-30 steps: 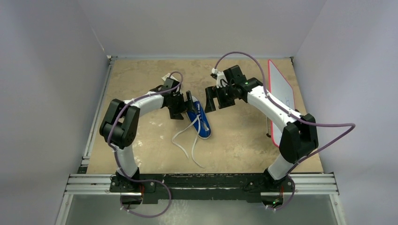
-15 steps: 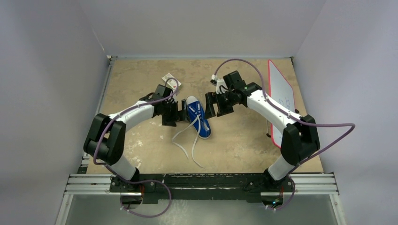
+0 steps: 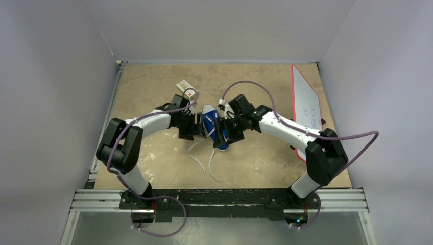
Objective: Tie the shoes
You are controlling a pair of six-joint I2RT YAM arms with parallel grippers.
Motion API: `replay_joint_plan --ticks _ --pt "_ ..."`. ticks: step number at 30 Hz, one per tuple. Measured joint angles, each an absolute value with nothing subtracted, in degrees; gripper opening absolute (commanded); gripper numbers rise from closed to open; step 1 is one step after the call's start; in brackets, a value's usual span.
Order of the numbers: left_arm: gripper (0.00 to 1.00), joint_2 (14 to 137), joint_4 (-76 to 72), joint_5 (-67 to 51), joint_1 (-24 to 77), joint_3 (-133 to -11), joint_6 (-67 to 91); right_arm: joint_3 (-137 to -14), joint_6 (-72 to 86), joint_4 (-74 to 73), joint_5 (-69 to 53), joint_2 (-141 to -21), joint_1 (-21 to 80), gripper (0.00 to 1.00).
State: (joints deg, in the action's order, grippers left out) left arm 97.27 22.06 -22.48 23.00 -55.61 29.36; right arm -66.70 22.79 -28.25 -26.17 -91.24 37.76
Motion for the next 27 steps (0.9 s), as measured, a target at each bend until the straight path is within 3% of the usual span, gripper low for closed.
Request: replay_joint_plan --ticks 14,23,27 --pt "0.77 92.7 22.4 -19.6 23.0 -51.7 30.2 -64.2 47.3 -19.9 0.0 -96.3 58.7 0.64" --pt "0.83 75.3 31.2 -7.0 22.6 -50.7 30.6 -69.4 59.3 -24.9 17.3 -106.5 67.7 0.56" --pt "0.83 72.8 34.8 -2.9 22.5 -51.3 30.5 -70.6 61.4 -26.8 21.5 -108.0 68.7 0.36"
